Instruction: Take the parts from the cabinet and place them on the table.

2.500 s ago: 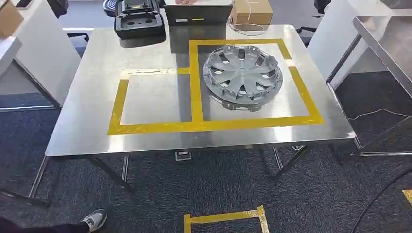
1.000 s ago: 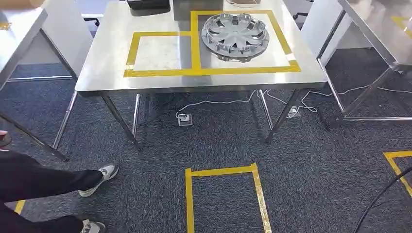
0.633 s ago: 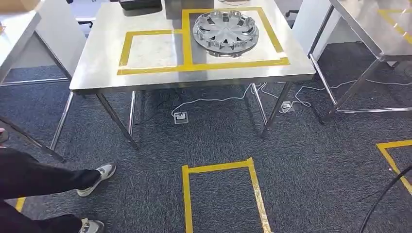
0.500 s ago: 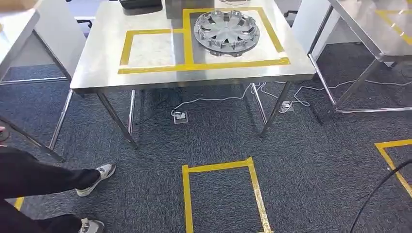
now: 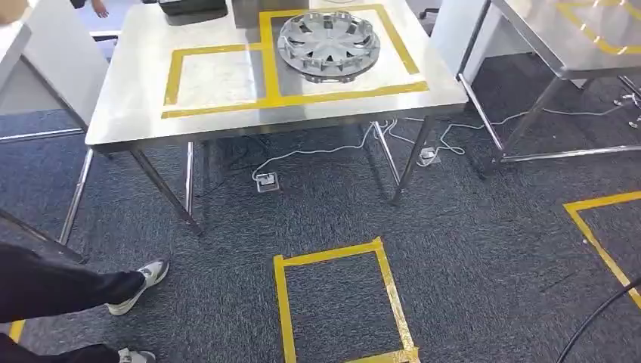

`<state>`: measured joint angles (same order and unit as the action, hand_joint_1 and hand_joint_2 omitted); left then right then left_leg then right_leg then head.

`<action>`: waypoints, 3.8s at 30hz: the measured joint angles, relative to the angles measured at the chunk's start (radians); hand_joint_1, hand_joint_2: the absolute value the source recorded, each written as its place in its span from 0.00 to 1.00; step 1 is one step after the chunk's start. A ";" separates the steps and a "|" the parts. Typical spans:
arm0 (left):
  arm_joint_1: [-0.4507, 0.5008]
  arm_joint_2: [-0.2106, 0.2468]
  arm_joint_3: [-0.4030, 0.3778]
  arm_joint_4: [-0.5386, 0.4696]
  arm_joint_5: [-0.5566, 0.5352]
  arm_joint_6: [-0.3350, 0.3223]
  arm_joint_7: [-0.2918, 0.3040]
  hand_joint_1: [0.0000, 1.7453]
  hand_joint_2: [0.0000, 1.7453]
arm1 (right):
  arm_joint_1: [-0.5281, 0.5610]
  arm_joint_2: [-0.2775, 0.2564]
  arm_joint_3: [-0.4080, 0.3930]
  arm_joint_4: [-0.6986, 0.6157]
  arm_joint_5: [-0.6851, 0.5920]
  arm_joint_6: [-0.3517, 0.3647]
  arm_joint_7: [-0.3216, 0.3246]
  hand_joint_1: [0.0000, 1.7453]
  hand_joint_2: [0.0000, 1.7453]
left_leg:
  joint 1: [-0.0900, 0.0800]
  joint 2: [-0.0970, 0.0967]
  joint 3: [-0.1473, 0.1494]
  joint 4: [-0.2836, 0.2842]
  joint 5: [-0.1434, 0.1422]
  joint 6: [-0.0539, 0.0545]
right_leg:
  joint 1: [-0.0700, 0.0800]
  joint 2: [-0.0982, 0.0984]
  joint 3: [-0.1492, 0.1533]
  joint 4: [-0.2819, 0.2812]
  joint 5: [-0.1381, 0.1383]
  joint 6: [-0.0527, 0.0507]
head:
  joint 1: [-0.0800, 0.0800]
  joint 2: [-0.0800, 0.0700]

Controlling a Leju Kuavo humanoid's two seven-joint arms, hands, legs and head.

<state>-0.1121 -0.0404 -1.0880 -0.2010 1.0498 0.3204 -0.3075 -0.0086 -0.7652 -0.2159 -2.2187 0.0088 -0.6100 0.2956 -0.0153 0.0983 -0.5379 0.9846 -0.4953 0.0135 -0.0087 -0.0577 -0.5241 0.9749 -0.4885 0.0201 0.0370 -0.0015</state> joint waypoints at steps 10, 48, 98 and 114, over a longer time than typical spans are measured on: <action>0.000 0.002 0.000 0.000 -0.002 0.000 -0.005 0.00 0.00 | 0.012 0.008 -0.015 -0.004 -0.003 0.005 -0.003 0.00 0.00 | 0.006 -0.136 -0.051 0.127 -0.028 0.002 | 0.002 0.117 -0.016 0.008 0.015 -0.024 | -0.037 0.000; 0.000 0.008 0.000 0.000 0.001 0.015 -0.023 0.00 0.00 | 0.021 0.028 -0.048 -0.012 -0.023 0.015 -0.019 0.00 0.00 | 0.013 -0.133 0.030 -0.031 0.003 0.023 | 0.003 0.119 -0.043 0.030 0.000 0.001 | -0.032 0.000; 0.000 0.014 0.000 -0.001 -0.013 0.003 -0.008 0.00 0.00 | 0.152 0.136 -0.058 0.209 -0.147 0.156 -0.207 0.00 0.00 | 0.005 -0.111 -0.124 0.292 -0.175 -0.010 | 0.008 0.065 -0.040 0.006 0.020 -0.037 | -0.036 0.000; -0.004 0.009 -0.045 -0.002 -0.062 0.006 0.040 0.00 0.00 | -0.031 0.585 0.179 1.669 -0.399 0.362 -0.465 0.00 0.00 | 0.007 -0.063 0.022 0.001 -0.038 0.014 | -0.011 0.062 -0.224 0.322 -0.098 0.022 | -0.009 0.000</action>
<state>-0.1157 -0.0317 -1.1326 -0.2026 0.9876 0.3262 -0.2670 -0.0395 -0.1800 -0.0374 -0.5499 -0.3903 -0.2479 -0.1690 -0.0079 0.0352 -0.5162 0.9856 -0.5330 0.0277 -0.0201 0.0042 -0.7484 1.2972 -0.5862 0.0418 0.0278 -0.0015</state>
